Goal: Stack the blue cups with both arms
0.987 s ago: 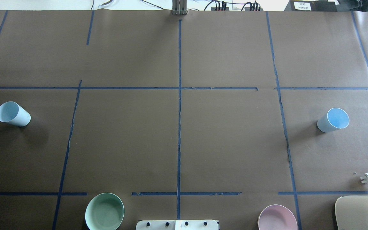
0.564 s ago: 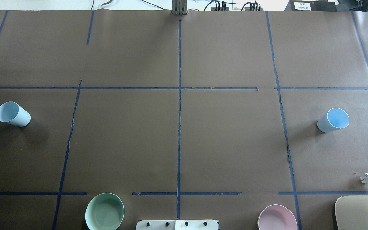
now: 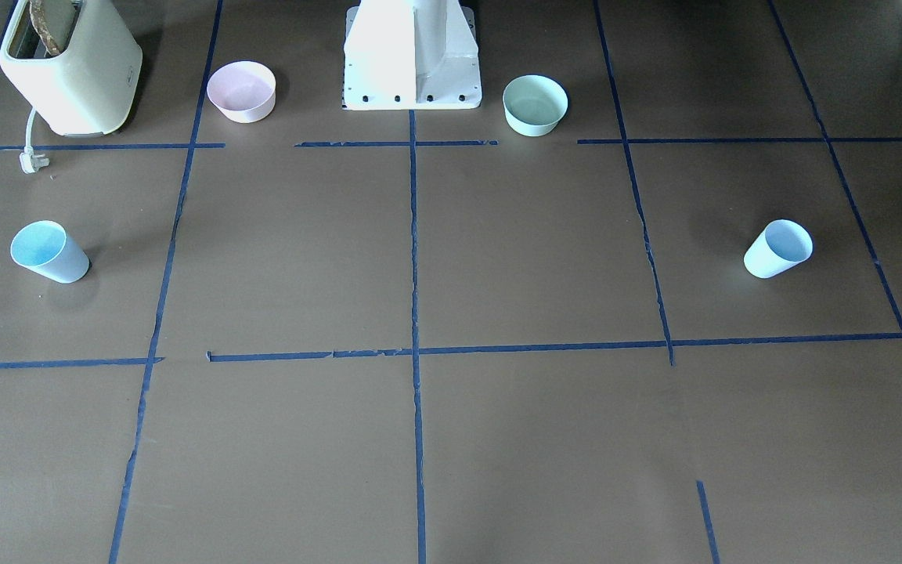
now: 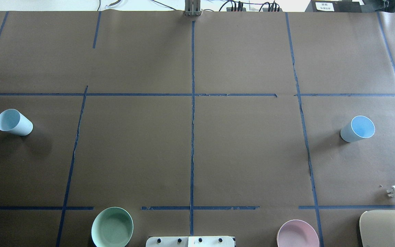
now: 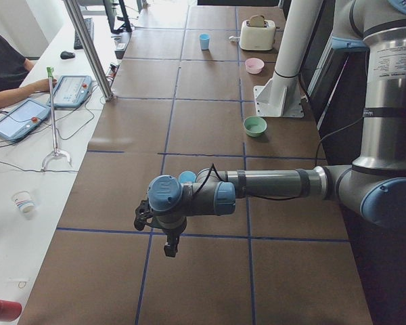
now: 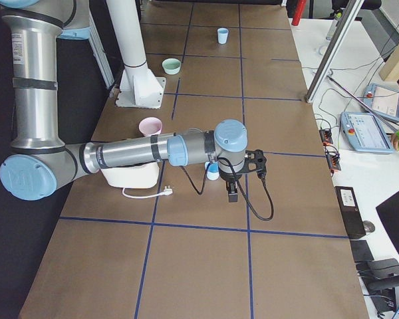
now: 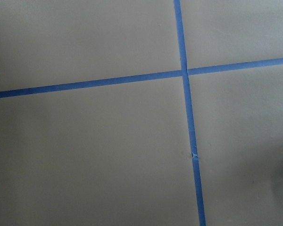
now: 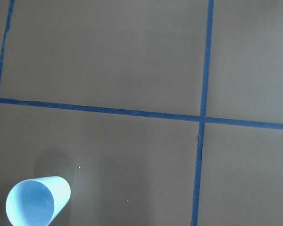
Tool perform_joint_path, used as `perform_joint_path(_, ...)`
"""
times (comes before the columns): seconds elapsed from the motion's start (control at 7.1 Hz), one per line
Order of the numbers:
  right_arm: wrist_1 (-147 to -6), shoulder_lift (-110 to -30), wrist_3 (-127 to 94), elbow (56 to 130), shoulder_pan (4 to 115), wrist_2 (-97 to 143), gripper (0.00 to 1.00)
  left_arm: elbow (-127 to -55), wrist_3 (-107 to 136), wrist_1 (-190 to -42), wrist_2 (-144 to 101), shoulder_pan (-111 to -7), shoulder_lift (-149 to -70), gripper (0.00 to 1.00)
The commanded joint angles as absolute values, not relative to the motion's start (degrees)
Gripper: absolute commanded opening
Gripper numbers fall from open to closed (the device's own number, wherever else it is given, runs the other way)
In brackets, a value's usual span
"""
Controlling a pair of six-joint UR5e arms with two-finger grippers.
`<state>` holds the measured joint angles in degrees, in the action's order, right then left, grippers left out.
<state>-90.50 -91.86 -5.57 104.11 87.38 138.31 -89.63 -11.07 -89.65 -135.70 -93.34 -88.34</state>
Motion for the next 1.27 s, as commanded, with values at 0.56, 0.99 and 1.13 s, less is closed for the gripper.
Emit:
perform_joint_path(0.56, -65.22, -98.26, -42.53, 104.26, 65.5, 132.19, 1.0, -90.09, -11.07, -89.74, -135.7, -93.34, -88.33, 1.0)
perform_joint_path(0.99, -65.21, -98.17, -42.54, 103.62, 61.45, 130.26, 1.0, -90.18, -10.99, -89.74, -135.7, -93.34, -88.33, 1.0)
perform_joint_path(1.13, -65.21, -98.0, -42.63, 103.71, 61.44, 130.34, 1.0, -90.18, -10.99, -89.74, -135.7, -93.34, -88.33, 1.0)
